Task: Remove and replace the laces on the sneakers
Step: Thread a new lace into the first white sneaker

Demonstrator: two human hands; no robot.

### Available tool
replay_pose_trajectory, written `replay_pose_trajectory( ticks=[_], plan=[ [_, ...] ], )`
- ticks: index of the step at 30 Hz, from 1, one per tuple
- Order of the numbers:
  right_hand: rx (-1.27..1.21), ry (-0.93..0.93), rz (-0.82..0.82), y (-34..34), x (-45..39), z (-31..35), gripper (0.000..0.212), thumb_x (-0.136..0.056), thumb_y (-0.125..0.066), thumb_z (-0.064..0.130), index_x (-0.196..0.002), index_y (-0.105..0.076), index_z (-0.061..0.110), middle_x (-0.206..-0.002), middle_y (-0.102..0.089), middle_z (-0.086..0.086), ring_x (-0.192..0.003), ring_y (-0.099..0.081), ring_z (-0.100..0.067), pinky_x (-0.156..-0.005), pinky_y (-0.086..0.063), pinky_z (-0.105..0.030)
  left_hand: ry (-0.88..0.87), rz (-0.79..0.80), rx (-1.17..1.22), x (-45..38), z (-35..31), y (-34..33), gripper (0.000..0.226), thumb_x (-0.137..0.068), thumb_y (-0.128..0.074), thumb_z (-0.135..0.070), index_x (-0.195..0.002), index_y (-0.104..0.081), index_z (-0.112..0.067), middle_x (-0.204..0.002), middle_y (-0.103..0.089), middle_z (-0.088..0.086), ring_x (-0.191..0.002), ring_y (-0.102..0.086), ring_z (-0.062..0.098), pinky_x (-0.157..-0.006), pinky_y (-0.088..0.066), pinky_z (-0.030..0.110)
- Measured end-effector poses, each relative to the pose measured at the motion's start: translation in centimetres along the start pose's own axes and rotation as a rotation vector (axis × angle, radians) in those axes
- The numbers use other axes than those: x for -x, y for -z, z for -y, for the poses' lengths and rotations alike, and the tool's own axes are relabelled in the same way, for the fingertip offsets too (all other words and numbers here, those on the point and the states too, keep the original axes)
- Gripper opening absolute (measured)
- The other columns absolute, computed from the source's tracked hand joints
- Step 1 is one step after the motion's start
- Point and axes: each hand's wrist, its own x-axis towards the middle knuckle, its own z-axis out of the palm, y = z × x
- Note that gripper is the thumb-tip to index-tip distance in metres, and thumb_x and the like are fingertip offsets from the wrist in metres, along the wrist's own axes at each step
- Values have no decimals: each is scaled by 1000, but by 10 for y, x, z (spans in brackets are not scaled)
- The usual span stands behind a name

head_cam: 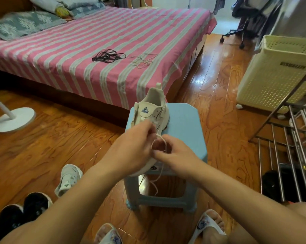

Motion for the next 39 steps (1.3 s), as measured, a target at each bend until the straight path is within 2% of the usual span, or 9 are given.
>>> replay_pose_trajectory(
  ticks=[4, 9, 12, 14, 17, 23, 27, 31, 39],
  plan=[
    [-417, -218, 293, 77, 13, 15, 29, -99, -51, 12, -124, -61, 0, -65, -27, -3, -50, -34, -13, -56, -51, -25, 226, -219, 237, -7, 21, 25, 9, -106, -51, -20, -99, -56, -20, -83, -60, -2, -72, -53, 13, -59, -38, 31],
    [-949, -179, -212, 153, 6, -7, 17, -94, -52, 15, -107, -61, 9, -60, -34, 5, -39, -30, -2, -46, -37, -14, 528, -326, 230, -14, 46, 31, 12, -103, -51, -18, -97, -61, -16, -101, -62, 10, -80, -54, 21, -58, -37, 31],
    [-1447, 34, -280, 158, 6, -7, 15, -99, -55, 22, -100, -62, 9, -70, -56, 1, -56, -57, -5, -60, -51, -14, 560, -175, 125, -14, 43, 30, 14, -97, -51, -17, -89, -63, -17, -100, -62, 10, -76, -54, 21, -58, -39, 32],
    [-1583, 166, -181, 155, 10, -1, 32, -102, -51, 27, -120, -61, 3, -102, -69, -8, -87, -71, -15, -71, -59, -23, 527, -62, -195, -9, 35, 30, 15, -94, -51, -29, -94, -62, -20, -111, -54, 3, -94, -52, 22, -71, -44, 37],
    [-1567, 197, -133, 143, 13, 15, 41, -104, -37, 7, -141, -50, -4, -134, -63, -15, -110, -69, -19, -73, -60, -22, 300, -147, -416, 1, 20, 24, 24, -91, -57, -31, -115, -59, -27, -130, -43, 1, -118, -38, 24, -96, -39, 42],
    [-1151, -209, -55, 68, 7, 39, 23, -100, -46, 11, -107, -62, -5, -103, -75, -16, -79, -76, -18, -65, -62, -26, -146, -270, 212, 11, -15, 10, 34, -91, -66, -7, -119, -63, -27, -111, -56, -14, -105, -53, 4, -85, -39, 11],
    [-1317, -301, -68, 45, 2, 39, 38, -108, -34, 15, -120, -59, -10, -111, -72, -22, -95, -74, -28, -90, -58, -39, -431, -135, 17, 20, -23, -5, 47, -87, -74, -26, -133, -61, -25, -122, -53, -6, -110, -52, 7, -89, -48, 16],
    [-1385, -359, -62, 39, -1, 40, 43, -110, -30, 18, -123, -58, -13, -117, -70, -24, -101, -73, -29, -79, -62, -33, -541, -150, -168, 15, -23, -22, 51, -86, -79, -12, -134, -64, -20, -114, -60, 5, -97, -57, 18, -72, -56, 36],
    [-1272, -373, -160, 33, -3, 36, 32, -109, -32, 13, -128, -49, -6, -109, -74, -20, -97, -75, -28, -90, -58, -41, -390, -185, -27, 6, -22, -25, 17, -92, -70, -6, -106, -67, -13, -101, -65, 0, -88, -62, 18, -71, -56, 40]
  ],
)
